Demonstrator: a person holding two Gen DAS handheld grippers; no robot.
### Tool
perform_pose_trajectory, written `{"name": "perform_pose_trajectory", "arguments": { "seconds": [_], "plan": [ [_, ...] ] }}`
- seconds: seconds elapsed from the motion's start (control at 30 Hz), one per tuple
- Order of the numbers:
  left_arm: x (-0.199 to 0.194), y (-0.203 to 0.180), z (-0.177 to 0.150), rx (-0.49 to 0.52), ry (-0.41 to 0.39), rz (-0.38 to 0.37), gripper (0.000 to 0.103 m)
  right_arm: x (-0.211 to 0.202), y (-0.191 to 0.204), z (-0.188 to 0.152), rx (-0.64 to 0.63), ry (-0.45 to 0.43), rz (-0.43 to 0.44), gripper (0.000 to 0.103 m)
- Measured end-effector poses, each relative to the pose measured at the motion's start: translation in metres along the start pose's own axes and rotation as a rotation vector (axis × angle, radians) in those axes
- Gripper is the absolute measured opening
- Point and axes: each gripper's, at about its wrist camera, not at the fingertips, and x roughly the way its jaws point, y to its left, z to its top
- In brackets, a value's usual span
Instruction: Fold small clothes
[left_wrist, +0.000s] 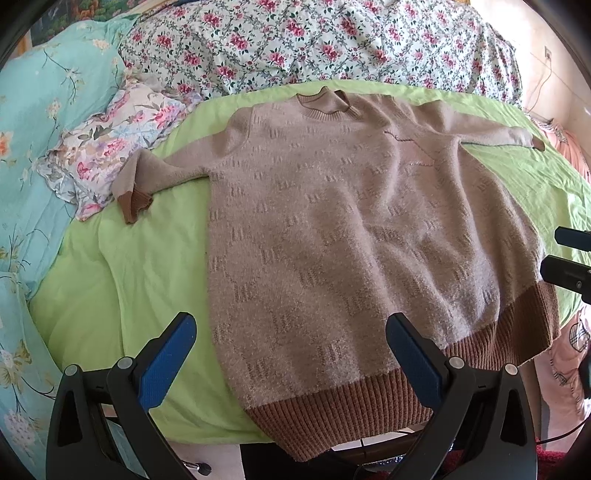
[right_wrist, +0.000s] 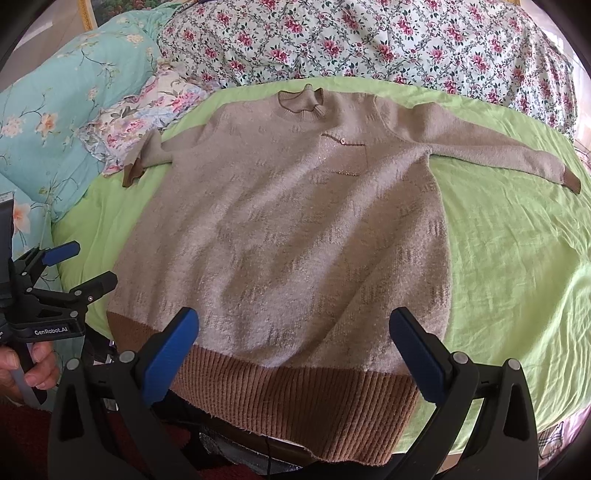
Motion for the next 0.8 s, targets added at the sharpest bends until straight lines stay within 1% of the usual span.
{"name": "perform_pose_trajectory", "arguments": {
  "seconds": [0.03, 0.1, 0.17, 0.23, 0.37, 0.47, 0.53, 0.67, 0.8],
  "plan": [
    [0.001, 0.000, 0.001, -0.006, 0.000, -0.008, 0.103, 0.002, -0.001, 0.001, -0.004, 0.019, -0.012, 0.103],
    [0.003, 0.000, 0.002, -0.016, -0.003, -0.019, 0.103, 0.004, -0.002, 0.001, 0.005, 0.008, 0.000, 0.103],
    [0.004, 0.000, 0.002, -0.009, 0.000, -0.014, 0.103, 0.006, -0.004, 0.003, 0.010, 0.003, 0.006, 0.103],
    [0.007, -0.001, 0.004, -0.001, -0.005, -0.003, 0.103, 0.008, -0.006, 0.004, 0.027, 0.023, 0.020, 0.103],
    [0.015, -0.001, 0.008, 0.008, -0.005, 0.005, 0.103, 0.015, -0.020, 0.009, 0.047, 0.017, 0.012, 0.103],
    [0.021, -0.001, 0.015, 0.010, -0.011, -0.002, 0.103, 0.019, -0.040, 0.016, 0.089, 0.015, 0.014, 0.103],
    [0.026, 0.000, 0.022, 0.003, -0.012, -0.003, 0.103, 0.020, -0.057, 0.023, 0.121, -0.003, 0.001, 0.103],
    [0.040, 0.004, 0.038, -0.014, -0.013, 0.015, 0.103, 0.024, -0.093, 0.037, 0.188, -0.026, -0.014, 0.103],
    [0.053, 0.014, 0.057, -0.046, -0.014, 0.019, 0.103, 0.028, -0.135, 0.053, 0.263, -0.055, -0.031, 0.103]
  ]
}}
